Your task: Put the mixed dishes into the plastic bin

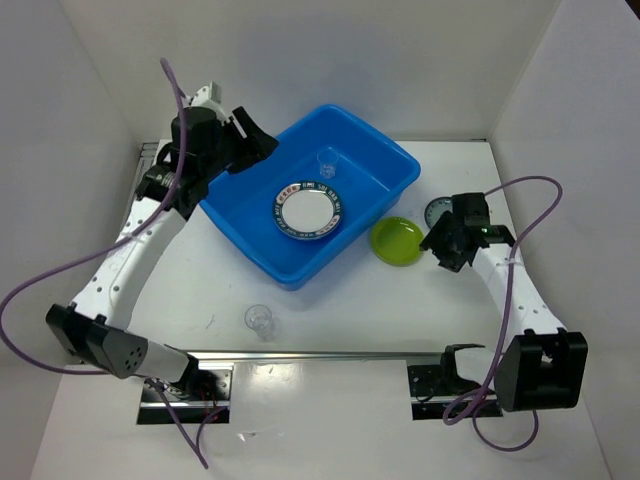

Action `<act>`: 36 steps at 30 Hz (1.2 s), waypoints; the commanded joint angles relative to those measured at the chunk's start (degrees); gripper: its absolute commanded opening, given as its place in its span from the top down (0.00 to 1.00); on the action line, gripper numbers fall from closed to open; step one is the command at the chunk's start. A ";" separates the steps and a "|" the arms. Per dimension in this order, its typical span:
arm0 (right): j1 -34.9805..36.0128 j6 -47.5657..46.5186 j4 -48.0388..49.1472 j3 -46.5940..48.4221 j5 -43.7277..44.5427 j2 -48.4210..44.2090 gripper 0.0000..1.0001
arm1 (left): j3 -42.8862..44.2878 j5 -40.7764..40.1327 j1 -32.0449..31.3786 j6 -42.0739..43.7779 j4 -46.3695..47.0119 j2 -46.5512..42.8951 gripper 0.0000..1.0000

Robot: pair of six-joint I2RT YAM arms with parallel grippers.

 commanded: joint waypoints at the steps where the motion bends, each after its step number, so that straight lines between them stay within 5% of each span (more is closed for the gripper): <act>1: 0.52 6.44 5.52 -2.52 -1.00 1.96 0.36 | -2.67 4.92 -0.49 -0.29 1.82 -1.63 0.29; 7: 0.52 11.63 14.58 -7.27 -0.49 6.63 0.37 | -4.62 6.94 -1.10 0.94 2.35 -6.29 0.28; 17: 1.57 14.97 23.21 -5.51 -1.01 13.56 0.42 | -21.22 3.52 -3.39 1.64 5.17 -9.64 0.27; 27: 4.38 16.03 25.05 -3.05 1.19 20.86 0.45 | -22.99 0.09 -3.92 2.70 5.17 -8.59 0.25; 36: 4.39 17.17 27.77 -5.25 3.65 20.87 0.60 | -24.66 0.09 -3.92 2.70 5.17 -8.58 0.25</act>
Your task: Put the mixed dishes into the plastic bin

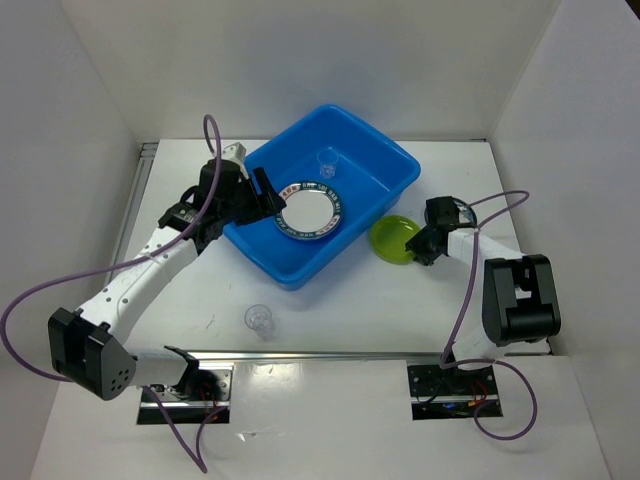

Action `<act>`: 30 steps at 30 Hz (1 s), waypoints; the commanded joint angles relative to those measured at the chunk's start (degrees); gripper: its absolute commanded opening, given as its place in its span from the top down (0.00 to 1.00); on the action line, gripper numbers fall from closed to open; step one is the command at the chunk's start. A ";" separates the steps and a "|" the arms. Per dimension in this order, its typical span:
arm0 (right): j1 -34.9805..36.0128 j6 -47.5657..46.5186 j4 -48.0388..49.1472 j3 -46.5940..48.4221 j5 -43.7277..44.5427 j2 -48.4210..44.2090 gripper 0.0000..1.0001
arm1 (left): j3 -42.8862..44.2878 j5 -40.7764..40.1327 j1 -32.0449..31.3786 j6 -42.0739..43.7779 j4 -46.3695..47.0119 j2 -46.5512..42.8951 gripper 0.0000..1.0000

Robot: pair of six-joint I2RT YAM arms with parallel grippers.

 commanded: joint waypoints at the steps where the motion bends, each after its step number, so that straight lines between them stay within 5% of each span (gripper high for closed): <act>1: 0.63 1.47 4.91 -1.09 2.99 -1.29 0.61 | -0.66 -0.54 -0.23 1.02 1.63 -0.69 0.25; 30: 1.77 16.33 14.06 -13.23 5.46 -10.62 0.69 | 0.40 -1.60 -0.75 2.07 0.05 -2.27 0.25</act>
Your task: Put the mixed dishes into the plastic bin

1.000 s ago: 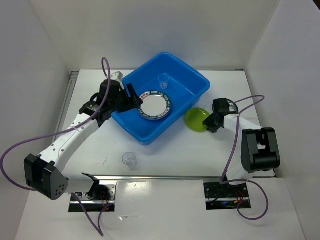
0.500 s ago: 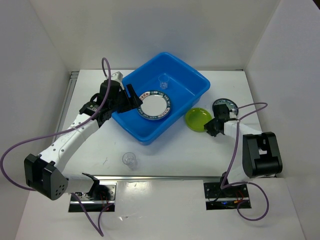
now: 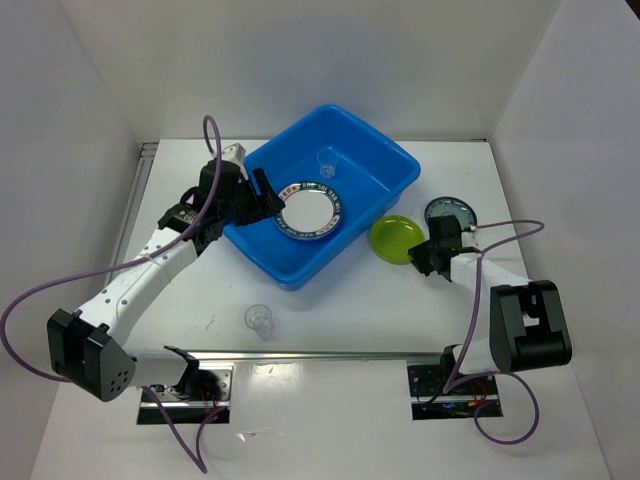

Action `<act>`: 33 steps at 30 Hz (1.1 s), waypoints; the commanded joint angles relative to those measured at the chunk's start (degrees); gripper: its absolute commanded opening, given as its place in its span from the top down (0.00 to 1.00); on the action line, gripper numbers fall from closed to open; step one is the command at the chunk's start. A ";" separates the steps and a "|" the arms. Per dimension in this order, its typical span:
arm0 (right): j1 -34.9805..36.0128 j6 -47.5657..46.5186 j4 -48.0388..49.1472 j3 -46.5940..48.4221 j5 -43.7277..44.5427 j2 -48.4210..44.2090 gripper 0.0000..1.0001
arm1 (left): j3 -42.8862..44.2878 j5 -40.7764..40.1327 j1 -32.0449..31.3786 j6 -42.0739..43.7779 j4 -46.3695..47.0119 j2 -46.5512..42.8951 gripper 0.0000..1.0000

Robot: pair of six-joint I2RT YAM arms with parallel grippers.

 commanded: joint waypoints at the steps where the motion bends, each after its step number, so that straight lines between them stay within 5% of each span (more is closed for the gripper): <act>1: 0.55 1.99 3.41 -0.91 2.57 -1.44 0.69 | 0.79 -1.25 -0.60 2.29 0.15 -2.03 0.25; 26: 8.28 13.59 -5.55 5.51 10.04 4.63 0.69 | 0.26 -1.78 -0.60 2.29 -0.37 -3.09 0.23; 33: 10.56 20.88 -9.67 7.36 13.65 6.30 0.76 | 0.79 -2.31 -1.13 2.29 -0.90 -3.09 0.23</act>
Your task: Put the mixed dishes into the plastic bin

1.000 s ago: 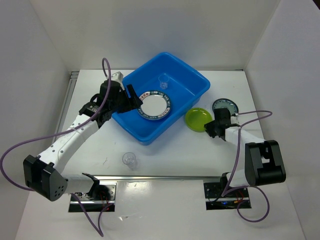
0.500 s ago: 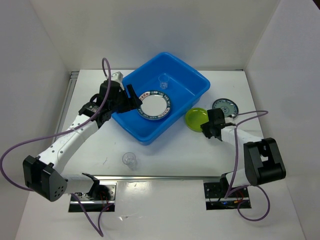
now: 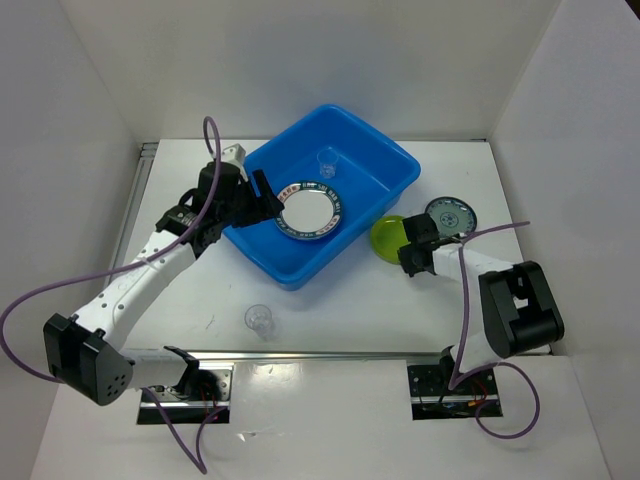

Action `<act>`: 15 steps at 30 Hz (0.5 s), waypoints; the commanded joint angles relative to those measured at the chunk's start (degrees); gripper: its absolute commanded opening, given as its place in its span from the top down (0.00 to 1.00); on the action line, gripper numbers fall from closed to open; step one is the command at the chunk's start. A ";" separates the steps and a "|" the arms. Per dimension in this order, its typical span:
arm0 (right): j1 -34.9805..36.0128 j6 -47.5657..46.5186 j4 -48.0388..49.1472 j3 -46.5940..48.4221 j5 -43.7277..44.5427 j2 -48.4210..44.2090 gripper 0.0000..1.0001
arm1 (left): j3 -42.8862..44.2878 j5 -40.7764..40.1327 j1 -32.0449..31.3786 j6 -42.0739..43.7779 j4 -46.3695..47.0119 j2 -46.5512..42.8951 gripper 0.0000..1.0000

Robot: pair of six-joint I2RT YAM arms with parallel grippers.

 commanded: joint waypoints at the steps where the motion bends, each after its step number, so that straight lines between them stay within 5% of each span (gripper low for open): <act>1: 1.54 6.41 -2.23 2.46 4.79 0.59 0.81 | 0.79 -0.82 -0.32 1.07 0.39 -2.28 0.23; 4: 2.06 8.35 -2.75 2.46 5.94 -0.63 0.99 | 0.79 -1.44 -0.85 1.60 -0.14 -2.81 0.23; 7: 2.68 10.99 -3.80 -0.34 7.87 -3.26 0.99 | 0.79 -2.58 -1.37 1.60 -0.75 -3.34 0.23; 15: 5.84 14.50 -14.95 -5.45 11.82 -28.71 0.99 | 0.79 -2.41 -2.95 2.13 -0.23 -2.81 0.23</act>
